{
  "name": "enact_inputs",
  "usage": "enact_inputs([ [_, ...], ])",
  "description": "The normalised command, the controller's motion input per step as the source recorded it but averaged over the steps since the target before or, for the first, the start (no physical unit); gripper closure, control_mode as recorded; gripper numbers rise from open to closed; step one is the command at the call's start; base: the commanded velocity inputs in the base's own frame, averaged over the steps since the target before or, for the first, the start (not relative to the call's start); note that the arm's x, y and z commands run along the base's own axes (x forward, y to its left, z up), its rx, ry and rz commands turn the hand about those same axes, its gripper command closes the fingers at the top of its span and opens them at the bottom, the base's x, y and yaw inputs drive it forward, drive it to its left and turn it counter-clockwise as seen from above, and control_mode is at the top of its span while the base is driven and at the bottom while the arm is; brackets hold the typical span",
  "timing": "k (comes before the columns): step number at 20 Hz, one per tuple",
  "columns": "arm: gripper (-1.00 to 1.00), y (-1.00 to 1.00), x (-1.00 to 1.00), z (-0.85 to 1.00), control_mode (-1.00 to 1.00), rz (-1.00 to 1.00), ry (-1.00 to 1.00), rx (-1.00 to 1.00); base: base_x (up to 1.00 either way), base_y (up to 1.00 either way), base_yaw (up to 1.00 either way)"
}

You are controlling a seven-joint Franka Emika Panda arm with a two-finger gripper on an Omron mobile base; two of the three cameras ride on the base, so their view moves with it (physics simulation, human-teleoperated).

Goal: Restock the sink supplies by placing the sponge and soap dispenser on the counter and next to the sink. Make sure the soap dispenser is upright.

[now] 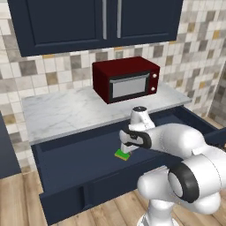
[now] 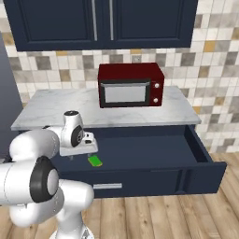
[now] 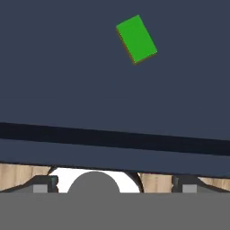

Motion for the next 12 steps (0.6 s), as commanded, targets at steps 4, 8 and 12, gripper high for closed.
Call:
enact_inputs([
  [4, -1.0, 0.0, 0.59, -0.4, -1.0, 0.0, 0.0, 0.0, 0.0, 0.0, 0.0],
  [8, -1.0, 0.0, 0.51, -0.33, -1.0, 0.0, 0.0, 0.0, 0.0, 0.0, 0.0],
  [12, -1.0, 0.0, 0.44, -0.28, -1.0, 0.0, 0.0, 0.0, 0.0, 0.0, 0.0],
])
